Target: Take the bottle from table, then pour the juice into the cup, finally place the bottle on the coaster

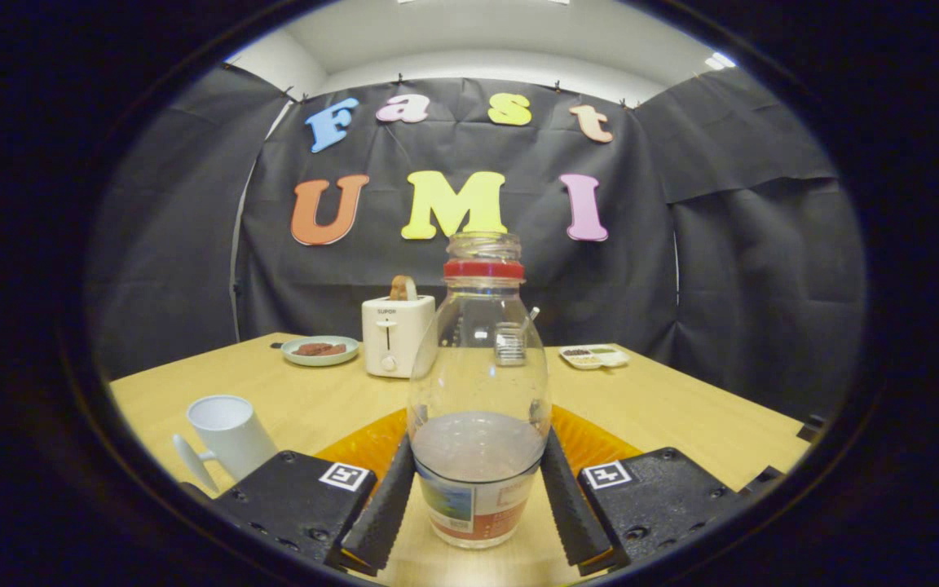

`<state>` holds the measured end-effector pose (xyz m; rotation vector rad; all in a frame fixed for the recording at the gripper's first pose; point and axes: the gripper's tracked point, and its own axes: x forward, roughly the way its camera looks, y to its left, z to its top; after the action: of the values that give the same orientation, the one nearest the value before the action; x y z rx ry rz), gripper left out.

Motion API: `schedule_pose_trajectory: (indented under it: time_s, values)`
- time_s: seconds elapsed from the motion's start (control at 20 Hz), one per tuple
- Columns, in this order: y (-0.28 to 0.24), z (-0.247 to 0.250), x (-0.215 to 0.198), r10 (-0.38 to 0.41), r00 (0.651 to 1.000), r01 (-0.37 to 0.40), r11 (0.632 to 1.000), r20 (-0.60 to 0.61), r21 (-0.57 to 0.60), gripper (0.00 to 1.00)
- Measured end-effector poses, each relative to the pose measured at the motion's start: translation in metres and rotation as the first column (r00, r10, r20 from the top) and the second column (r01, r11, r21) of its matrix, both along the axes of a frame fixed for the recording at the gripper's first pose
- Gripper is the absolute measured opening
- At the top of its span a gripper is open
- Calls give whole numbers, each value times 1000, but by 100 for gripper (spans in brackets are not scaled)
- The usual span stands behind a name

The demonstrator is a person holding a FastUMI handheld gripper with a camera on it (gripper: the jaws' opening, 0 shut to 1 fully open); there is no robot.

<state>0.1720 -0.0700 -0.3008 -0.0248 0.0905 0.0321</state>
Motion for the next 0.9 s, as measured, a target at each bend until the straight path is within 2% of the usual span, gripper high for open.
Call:
schedule_pose_trajectory:
  time_s: [0.15,0.4,0.6,0.9]
  values:
    - [-4,23,-9,-27,998,31,996,53,-87,80]
    - [-3,47,-21,-25,995,45,976,92,-212,80]
    - [-1,63,-26,-30,991,72,943,134,-325,80]
    - [-3,63,-19,-39,994,82,881,101,-467,80]
